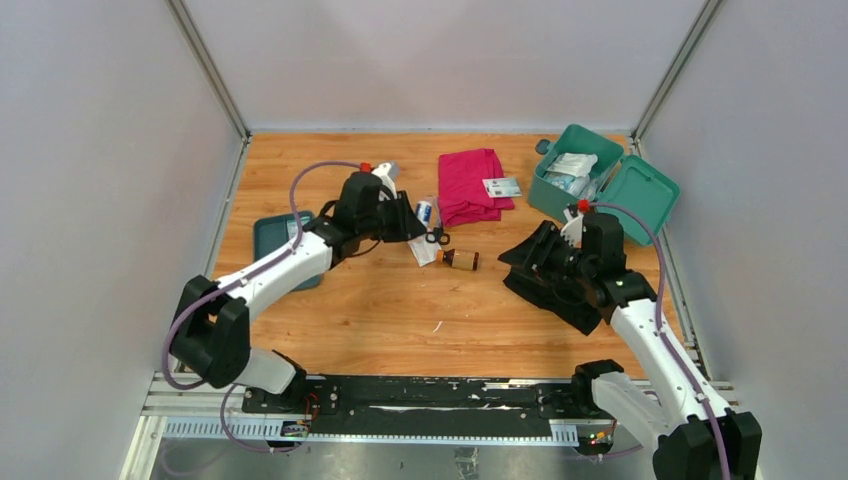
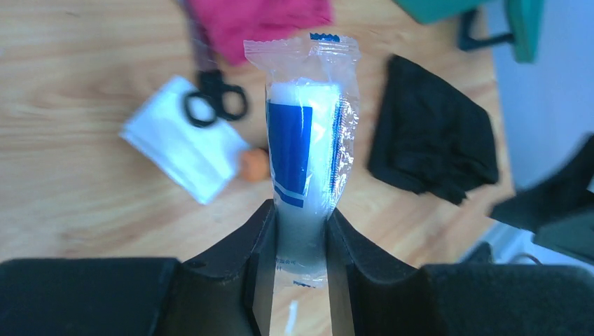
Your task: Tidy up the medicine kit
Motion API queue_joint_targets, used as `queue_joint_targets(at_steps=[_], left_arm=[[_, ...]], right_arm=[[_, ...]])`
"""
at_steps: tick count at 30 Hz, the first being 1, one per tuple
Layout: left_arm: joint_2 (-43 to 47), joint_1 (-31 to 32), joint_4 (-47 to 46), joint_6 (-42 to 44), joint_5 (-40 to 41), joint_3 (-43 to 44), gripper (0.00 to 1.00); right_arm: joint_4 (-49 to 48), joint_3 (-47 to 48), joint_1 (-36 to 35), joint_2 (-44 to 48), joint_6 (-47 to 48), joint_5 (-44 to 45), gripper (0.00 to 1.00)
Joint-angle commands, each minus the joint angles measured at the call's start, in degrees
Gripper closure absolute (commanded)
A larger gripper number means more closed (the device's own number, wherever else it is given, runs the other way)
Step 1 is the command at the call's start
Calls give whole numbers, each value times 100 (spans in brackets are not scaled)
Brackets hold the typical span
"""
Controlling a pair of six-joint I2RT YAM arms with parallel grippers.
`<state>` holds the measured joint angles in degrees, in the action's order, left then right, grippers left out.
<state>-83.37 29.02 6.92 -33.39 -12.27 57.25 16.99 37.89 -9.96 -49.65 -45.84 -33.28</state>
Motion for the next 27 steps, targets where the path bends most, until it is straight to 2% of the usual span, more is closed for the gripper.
queue_joint_targets(at_steps=[1,4,8,11,14,23,27], left_arm=[[505,747,-648,-782,-198,-378,72],[816,1443,-665,-1011,150,-615,72],[980,2041,-900,-1281,465,-791,73],[1000,2266,-958,-1368,539,-838,74],[1017,2380,-973,-1385,593,-852,74],[1084,2432,-1017,-1425,639,-961,74],[1084,2429,-1025,-1427,624,-1002,74]], right_arm=[[-1229,-176,-475,153,-1076,-151,39],[-1485,-235,-782,173,-1157,152,30],[-1882,-183,-1235,44,-1171,322,28],[-1740,-19,-1564,-65,-1027,629,28],[-1237,145,-1726,-213,-937,894,34],[-1333,113,-2035,-550,-1098,972,45],[-1493,69,-2076,-605,-1265,984,55]])
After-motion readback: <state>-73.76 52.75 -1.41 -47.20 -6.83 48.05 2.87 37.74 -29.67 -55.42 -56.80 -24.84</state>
